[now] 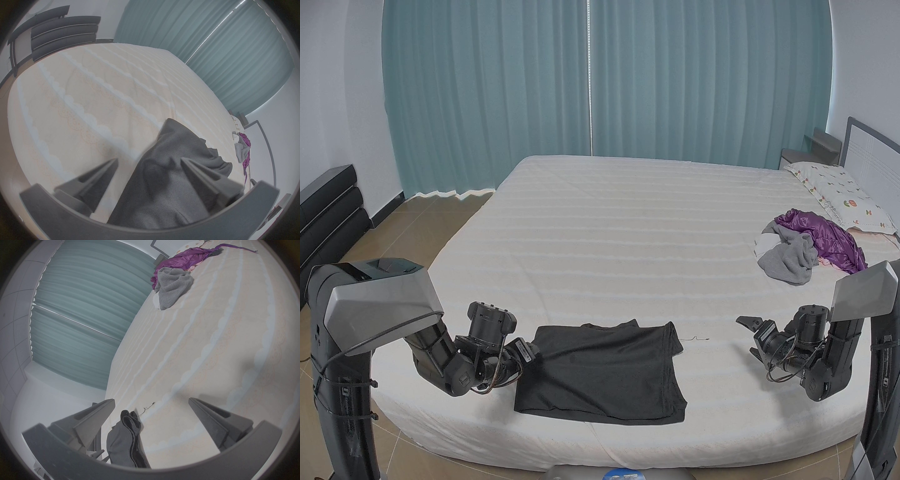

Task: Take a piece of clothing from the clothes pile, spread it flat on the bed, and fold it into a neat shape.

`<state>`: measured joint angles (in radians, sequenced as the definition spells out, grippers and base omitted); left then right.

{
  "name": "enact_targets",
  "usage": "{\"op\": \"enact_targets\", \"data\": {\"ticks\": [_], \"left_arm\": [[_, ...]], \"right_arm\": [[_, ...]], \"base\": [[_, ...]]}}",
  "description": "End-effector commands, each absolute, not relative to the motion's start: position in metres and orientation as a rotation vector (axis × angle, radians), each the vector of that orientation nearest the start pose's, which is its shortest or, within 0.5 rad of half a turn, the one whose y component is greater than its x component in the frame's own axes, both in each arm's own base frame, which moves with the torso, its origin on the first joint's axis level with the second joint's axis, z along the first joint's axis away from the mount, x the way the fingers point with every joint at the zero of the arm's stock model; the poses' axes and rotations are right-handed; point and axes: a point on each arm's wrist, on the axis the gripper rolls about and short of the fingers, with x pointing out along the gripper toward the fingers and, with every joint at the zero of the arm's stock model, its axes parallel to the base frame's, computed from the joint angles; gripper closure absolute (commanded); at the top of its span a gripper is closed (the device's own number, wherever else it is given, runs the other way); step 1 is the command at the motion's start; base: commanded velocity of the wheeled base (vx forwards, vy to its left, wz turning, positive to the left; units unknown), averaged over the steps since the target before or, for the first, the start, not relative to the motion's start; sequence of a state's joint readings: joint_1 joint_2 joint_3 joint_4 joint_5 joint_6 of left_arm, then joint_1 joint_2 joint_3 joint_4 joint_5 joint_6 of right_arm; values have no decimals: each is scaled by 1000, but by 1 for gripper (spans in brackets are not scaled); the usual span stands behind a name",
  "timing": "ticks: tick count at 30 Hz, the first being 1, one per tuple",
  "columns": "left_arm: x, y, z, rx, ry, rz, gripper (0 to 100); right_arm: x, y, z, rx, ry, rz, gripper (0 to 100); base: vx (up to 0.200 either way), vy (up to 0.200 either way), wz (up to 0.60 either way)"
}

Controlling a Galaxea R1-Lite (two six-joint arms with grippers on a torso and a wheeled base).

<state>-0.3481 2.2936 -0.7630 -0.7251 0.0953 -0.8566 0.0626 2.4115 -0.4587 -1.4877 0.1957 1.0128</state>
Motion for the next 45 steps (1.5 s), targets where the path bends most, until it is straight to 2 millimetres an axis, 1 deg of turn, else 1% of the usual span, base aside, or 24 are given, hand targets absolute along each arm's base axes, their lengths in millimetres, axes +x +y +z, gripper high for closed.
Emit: {"op": "enact_targets", "data": {"ticks": [1, 5, 8, 12, 13, 16, 19, 21, 22, 23, 28, 29, 32, 33, 34, 35, 36, 37, 38, 39, 40, 41, 42, 45], "left_arm": [[332, -117, -19, -636, 824, 115, 0], [332, -111, -9, -659, 797, 126, 0], [332, -106, 11, -725, 743, 134, 0], [329, -93, 41, -809, 662, 143, 0], [328, -92, 43, -814, 658, 144, 0], [319, -88, 61, -848, 618, 137, 0], [310, -85, 71, -857, 599, 130, 0], [297, -80, 85, -869, 572, 116, 0], [297, -80, 85, -869, 572, 116, 0], [285, -77, 97, -874, 545, 104, 0], [252, -67, 131, -900, 446, 51, 0], [250, -66, 133, -902, 440, 47, 0], [216, -57, 164, -922, 326, -14, 0], [206, -54, 172, -927, 290, -29, 0], [206, -54, 172, -927, 290, -29, 0], [187, -48, 185, -922, 213, -38, 0], [180, -46, 189, -912, 184, -39, 0], [180, -46, 189, -912, 184, -39, 0], [158, -39, 200, -859, 96, -42, 0], [148, -36, 204, -827, 54, -43, 0], [146, -36, 205, -823, 48, -44, 0], [129, -30, 211, -765, -20, -44, 0], [124, -29, 213, -745, -39, -42, 0], [94, -20, 218, -645, -113, 2, 0]], "right_arm": [[319, 24, -35, 1022, 552, -2, 0], [319, 23, -34, 1030, 547, -6, 0], [314, 24, -30, 1025, 550, -4, 0], [306, 23, -6, 1025, 481, 27, 0], [305, 23, -5, 1025, 479, 28, 0], [297, 19, 7, 1024, 441, 36, 0], [293, 16, 16, 1025, 417, 37, 0], [287, 16, 27, 1020, 394, 49, 0], [287, 16, 27, 1020, 394, 49, 0], [280, 16, 38, 1008, 367, 57, 0], [254, 14, 77, 943, 251, 94, 0], [252, 13, 79, 938, 242, 97, 0], [222, 13, 116, 872, 109, 159, 0], [212, 14, 124, 849, 77, 178, 0], [212, 14, 124, 849, 77, 178, 0], [191, 14, 136, 802, 25, 207, 0], [183, 13, 140, 784, 10, 219, 0], [183, 13, 140, 784, 10, 219, 0], [160, 13, 145, 735, -30, 242, 0], [153, 12, 152, 722, -64, 254, 0], [152, 12, 152, 722, -66, 253, 0], [140, 10, 157, 703, -83, 244, 0], [135, 10, 159, 693, -87, 245, 0], [104, 10, 162, 561, -87, 276, 0]], "base": [[0, 0, 0], [0, 0, 0], [0, 0, 0], [0, 0, 0], [0, 0, 0], [0, 0, 0], [0, 0, 0], [0, 0, 0], [0, 0, 0], [0, 0, 0], [0, 0, 0], [0, 0, 0], [0, 0, 0], [0, 0, 0], [0, 0, 0], [0, 0, 0], [0, 0, 0], [0, 0, 0], [0, 0, 0], [0, 0, 0], [0, 0, 0], [0, 0, 0], [0, 0, 0], [0, 0, 0]]}}
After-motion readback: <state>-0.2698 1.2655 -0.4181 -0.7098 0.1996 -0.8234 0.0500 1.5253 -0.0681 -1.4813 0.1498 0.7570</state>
